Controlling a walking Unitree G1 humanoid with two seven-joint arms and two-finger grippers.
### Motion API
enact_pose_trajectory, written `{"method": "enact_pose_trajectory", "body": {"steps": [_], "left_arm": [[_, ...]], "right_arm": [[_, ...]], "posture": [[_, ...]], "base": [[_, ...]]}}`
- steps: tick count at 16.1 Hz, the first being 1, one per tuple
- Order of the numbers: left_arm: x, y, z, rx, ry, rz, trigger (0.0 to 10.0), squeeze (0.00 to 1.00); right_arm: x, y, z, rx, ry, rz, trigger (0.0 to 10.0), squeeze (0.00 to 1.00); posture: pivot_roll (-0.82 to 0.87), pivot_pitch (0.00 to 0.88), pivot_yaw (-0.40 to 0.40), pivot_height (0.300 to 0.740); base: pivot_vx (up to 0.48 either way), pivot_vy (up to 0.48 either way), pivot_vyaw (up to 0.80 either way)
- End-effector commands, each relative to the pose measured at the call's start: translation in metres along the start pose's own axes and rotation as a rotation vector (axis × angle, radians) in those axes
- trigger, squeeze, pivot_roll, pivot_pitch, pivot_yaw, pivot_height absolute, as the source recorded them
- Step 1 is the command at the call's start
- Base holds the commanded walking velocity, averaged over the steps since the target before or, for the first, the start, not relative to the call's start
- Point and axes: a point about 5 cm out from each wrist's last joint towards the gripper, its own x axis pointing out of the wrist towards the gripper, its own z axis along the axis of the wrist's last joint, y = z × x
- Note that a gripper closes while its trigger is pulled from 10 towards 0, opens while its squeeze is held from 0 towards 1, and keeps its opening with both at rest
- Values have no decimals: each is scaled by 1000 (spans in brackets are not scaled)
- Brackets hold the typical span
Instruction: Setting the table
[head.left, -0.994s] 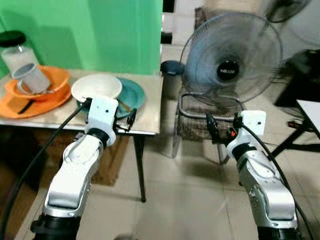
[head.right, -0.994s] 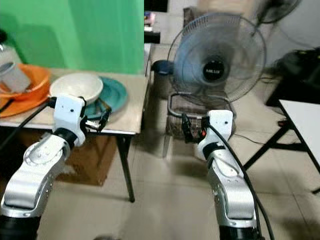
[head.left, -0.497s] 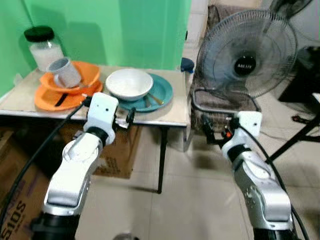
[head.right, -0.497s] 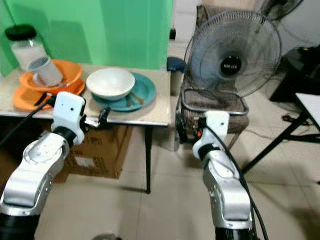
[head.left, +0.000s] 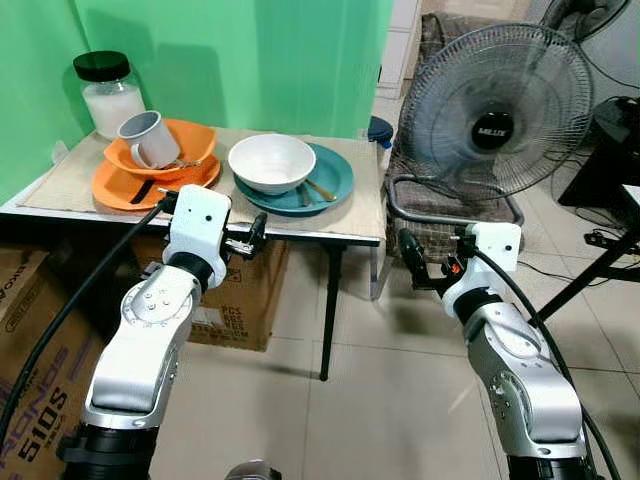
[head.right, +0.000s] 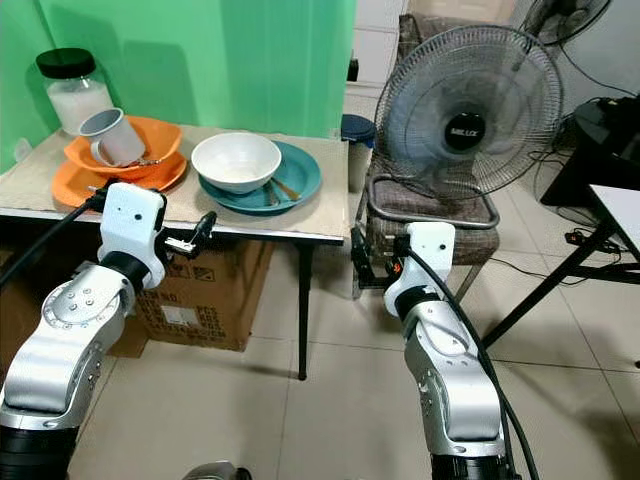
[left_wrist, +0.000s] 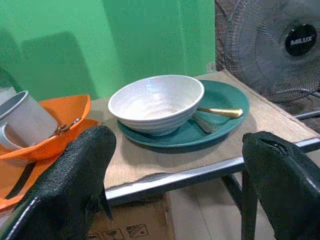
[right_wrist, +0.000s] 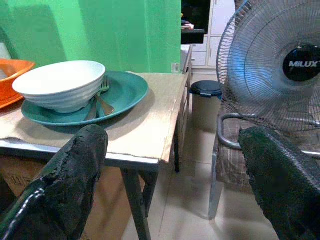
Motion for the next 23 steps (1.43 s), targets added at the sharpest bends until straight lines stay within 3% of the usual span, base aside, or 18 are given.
{"method": "enact_pose_trajectory", "body": {"steps": [1,23], "left_arm": [[2,-2,4,2,-15,-15,10000,0],[2,-1,4,7,-20,-19,10000,0]], "right_arm": [[0,-4,0,-11,-2,-16,10000,0],[3,-5,0,-37,-3,-44,10000,0]], "posture": [[113,0,-41,740],[122,0,-44,740]], "base": [[240,0,0],[284,0,0]]}}
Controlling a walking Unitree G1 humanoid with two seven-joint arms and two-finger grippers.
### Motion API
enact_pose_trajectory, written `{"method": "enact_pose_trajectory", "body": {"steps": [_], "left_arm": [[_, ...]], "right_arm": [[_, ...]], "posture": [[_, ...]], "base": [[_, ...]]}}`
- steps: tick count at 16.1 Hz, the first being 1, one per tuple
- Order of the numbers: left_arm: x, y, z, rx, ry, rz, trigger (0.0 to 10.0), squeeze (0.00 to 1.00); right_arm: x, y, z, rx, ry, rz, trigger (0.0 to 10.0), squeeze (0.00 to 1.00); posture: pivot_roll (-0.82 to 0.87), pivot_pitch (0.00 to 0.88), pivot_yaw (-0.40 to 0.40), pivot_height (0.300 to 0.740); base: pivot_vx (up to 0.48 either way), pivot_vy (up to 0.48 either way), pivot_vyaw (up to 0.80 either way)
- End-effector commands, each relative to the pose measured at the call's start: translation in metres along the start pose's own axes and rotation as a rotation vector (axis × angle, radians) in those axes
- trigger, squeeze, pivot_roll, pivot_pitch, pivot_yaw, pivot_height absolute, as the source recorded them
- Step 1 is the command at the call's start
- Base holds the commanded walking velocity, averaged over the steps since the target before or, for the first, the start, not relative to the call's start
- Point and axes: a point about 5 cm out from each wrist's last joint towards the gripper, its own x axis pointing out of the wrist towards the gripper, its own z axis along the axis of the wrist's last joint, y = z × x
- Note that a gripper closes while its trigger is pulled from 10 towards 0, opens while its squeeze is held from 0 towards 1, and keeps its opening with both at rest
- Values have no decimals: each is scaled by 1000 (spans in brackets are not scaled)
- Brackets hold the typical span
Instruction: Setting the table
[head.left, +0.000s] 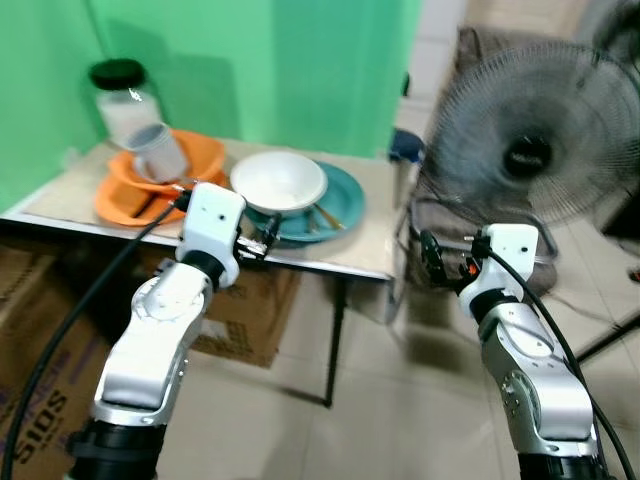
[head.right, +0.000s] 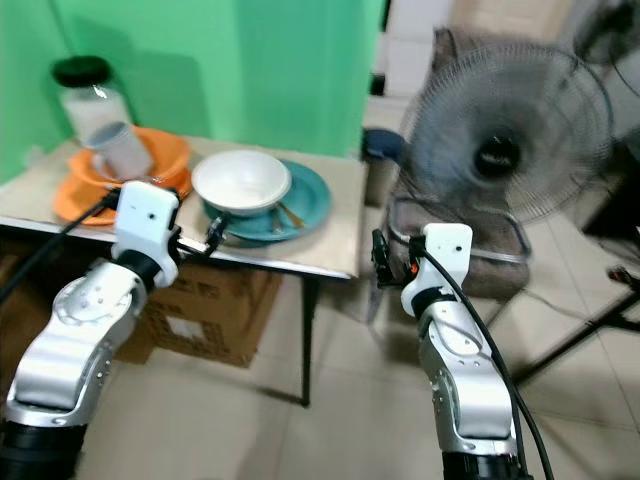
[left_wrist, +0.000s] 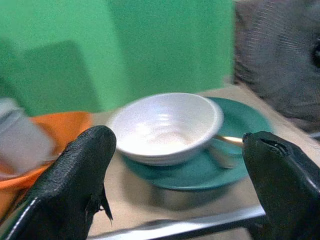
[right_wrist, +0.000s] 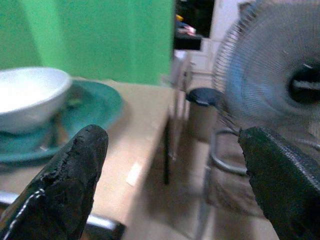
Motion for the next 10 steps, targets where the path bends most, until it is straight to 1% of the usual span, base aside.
{"method": "enact_pose_trajectory", "body": {"steps": [1,8,9,10], "left_arm": [[-2,5,-1,1,4,20,10000,0],[-2,5,-1,1,4,20,10000,0],[-2,5,0,1,4,20,10000,0],[-1,5,1,14,1,16,10000,0]], "right_arm": [[2,7,2,6,-8,29,10000,0],[2,7,2,6,-8,29,10000,0],[2,7,3,-5,-11,26,10000,0],[9,6,4,-31,-13,7,10000,0]], "posture": [[122,0,-44,740],[122,0,-44,740],[122,0,-43,740],[137,0,-53,740]], "base": [[322,0,0],[322,0,0],[322,0,0],[319,0,800]]}}
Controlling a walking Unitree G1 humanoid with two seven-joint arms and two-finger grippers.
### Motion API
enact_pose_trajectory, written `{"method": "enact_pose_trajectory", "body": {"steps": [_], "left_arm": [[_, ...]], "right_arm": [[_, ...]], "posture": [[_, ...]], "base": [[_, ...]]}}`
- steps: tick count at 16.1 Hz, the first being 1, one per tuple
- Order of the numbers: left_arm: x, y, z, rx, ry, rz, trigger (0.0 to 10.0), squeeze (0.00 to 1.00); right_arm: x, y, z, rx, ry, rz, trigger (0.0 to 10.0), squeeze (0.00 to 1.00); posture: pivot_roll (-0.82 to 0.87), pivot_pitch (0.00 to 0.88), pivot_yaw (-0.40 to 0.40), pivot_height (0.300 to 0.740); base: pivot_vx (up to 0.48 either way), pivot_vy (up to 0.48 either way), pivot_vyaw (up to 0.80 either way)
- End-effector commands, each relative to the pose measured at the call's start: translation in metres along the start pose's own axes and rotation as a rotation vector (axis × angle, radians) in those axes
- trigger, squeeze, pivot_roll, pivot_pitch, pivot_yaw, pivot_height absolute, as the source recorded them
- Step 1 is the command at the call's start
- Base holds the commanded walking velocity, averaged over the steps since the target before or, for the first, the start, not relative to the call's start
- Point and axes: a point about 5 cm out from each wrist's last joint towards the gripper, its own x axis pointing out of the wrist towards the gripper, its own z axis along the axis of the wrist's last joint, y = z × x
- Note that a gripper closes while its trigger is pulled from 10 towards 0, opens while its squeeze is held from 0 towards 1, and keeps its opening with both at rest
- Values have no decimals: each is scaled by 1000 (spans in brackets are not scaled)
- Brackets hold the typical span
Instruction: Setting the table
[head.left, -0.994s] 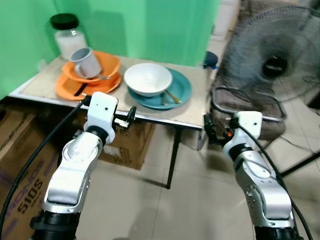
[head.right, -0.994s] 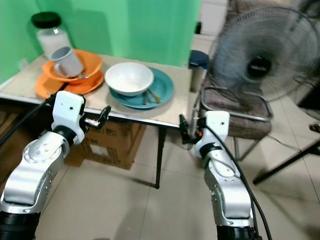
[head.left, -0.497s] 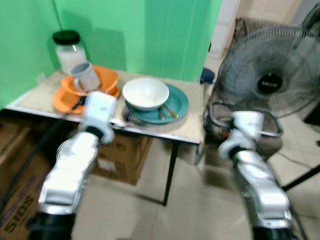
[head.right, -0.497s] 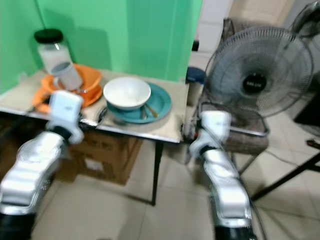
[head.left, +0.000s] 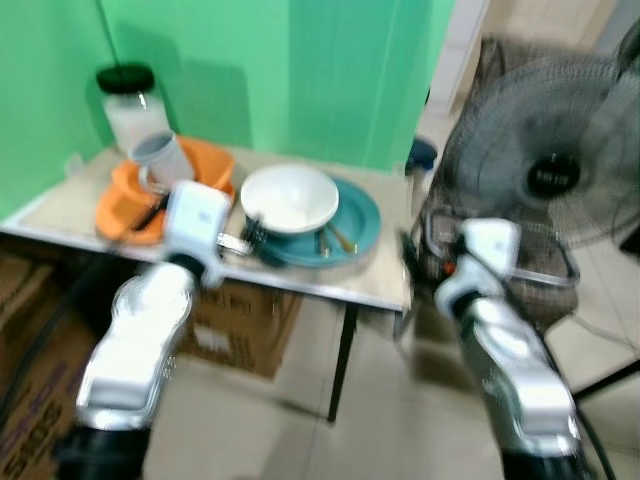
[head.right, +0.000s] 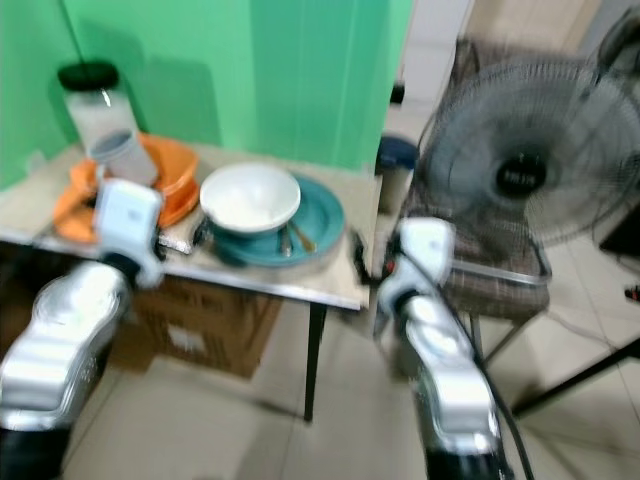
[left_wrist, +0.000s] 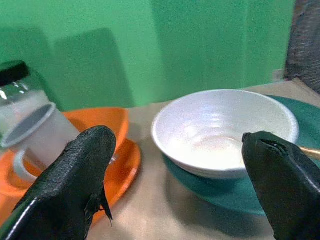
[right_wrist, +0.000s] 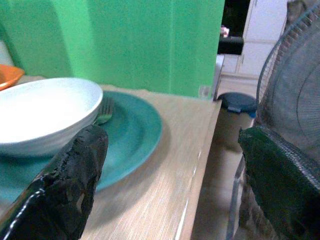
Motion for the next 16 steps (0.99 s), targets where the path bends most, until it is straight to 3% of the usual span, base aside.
{"method": "enact_pose_trajectory", "body": {"steps": [1,4,7,10,11,13,14,16], "left_arm": [[1,-8,5,9,-18,-28,10000,0],[1,-7,5,19,-18,-30,10000,0],[0,-7,5,31,-18,-34,10000,0],[1,-10,7,58,-28,-77,10000,0],[1,-12,8,60,-34,-95,10000,0],[-1,-17,11,55,-65,-146,10000,0],[-2,-21,11,59,-72,-204,10000,0],[-7,-28,9,57,-69,-308,10000,0]], "right_arm": [[3,-11,2,-31,-4,-49,10000,0],[9,-10,3,-21,-6,-29,10000,0],[13,-8,3,8,-5,-17,10000,0],[17,-13,3,124,-2,-49,10000,0],[18,-15,3,147,-7,-55,10000,1000],[21,-18,3,177,10,-58,10000,1000],[28,-22,-3,181,92,-60,10000,1000],[36,-23,-6,208,157,-48,10000,1000]], "posture": [[140,0,-55,740],[140,0,-55,740],[153,0,-62,740],[156,0,-63,740],[156,0,-63,740],[152,0,-63,740],[147,0,-64,740],[149,0,-66,740]], "base": [[319,0,800],[312,0,800],[307,0,146],[179,0,0],[0,0,0],[0,0,0],[0,0,0],[0,0,0]]}}
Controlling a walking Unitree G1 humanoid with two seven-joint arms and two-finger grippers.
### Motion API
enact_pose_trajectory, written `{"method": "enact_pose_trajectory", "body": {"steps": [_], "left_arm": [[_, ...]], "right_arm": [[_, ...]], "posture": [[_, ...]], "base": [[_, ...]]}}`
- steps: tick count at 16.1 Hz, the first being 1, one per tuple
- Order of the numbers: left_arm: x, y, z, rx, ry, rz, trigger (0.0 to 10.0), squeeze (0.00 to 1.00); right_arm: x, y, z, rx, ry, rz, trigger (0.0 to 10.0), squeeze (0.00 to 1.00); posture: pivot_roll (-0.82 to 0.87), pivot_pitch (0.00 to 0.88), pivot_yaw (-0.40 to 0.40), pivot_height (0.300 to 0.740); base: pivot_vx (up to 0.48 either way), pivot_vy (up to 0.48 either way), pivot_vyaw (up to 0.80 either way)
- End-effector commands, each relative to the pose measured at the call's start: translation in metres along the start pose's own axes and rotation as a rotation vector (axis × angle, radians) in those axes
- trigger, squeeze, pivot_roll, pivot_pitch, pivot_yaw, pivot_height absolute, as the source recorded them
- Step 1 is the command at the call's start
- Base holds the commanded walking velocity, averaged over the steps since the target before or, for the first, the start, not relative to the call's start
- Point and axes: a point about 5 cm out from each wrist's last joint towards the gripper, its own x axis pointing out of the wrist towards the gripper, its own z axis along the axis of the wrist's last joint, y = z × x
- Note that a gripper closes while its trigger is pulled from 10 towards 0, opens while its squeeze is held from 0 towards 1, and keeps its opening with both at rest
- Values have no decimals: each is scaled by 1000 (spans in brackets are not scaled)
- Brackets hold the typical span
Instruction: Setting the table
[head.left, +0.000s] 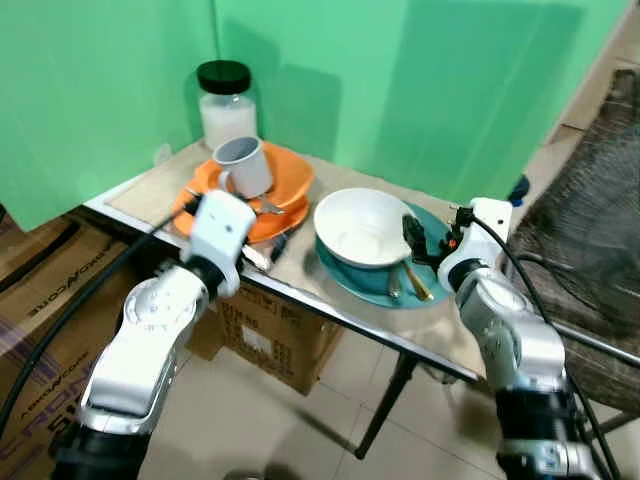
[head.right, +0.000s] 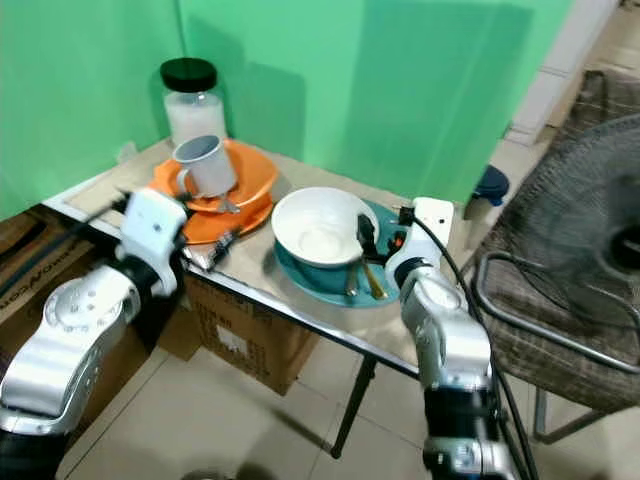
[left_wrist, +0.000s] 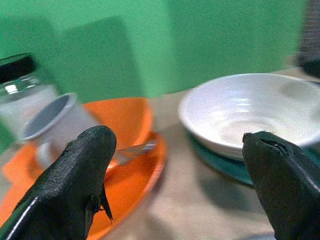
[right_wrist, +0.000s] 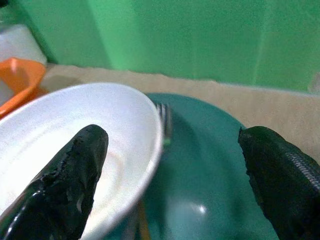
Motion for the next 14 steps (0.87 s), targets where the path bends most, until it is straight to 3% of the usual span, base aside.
{"method": "enact_pose_trajectory", "body": {"steps": [1,2,3,5,6,7,8,9,10,11,12,14], "left_arm": [[-1,-6,5,-3,-22,-77,10000,0],[-3,-11,3,5,-8,-170,10000,0],[-4,-12,2,1,-4,-193,10000,0],[-6,-13,-1,16,17,-254,10000,0],[-7,-13,-1,21,20,-261,10000,0],[-8,-15,-3,22,31,-280,10000,0],[-9,-15,-3,23,33,-287,10000,0],[-9,-15,-3,23,33,-288,10000,0],[-10,-15,-4,24,35,-292,10000,0],[-11,-15,-4,27,38,-292,10000,0],[-12,-15,-5,29,41,-295,10000,0],[-13,-16,-5,28,46,-310,10000,0]], "right_arm": [[5,0,3,31,24,7,10000,1000],[13,1,2,54,92,0,10000,0],[15,1,0,60,117,2,10000,0],[24,11,-4,218,209,87,10000,0],[26,12,-4,243,227,94,10000,0],[33,16,-4,311,278,112,8510,0],[35,18,-5,313,307,106,4784,0],[35,18,-5,319,317,105,4784,0],[37,20,-5,333,336,108,3373,0],[39,22,-3,350,332,112,2745,0],[41,21,-1,374,331,107,235,0],[42,19,-1,403,334,100,0,0]], "posture": [[149,0,-67,740],[154,0,-74,740],[154,0,-74,740],[153,0,-73,740],[153,0,-73,740],[155,0,-74,740],[159,0,-80,740],[159,0,-80,740],[164,0,-85,740],[164,0,-85,740],[169,0,-90,740],[169,0,-90,740]], "base": [[0,0,0],[0,0,0],[0,0,0],[0,0,0],[0,0,0],[0,0,0],[0,0,0],[0,0,0],[0,0,0],[0,0,0],[0,0,0],[0,0,0]]}}
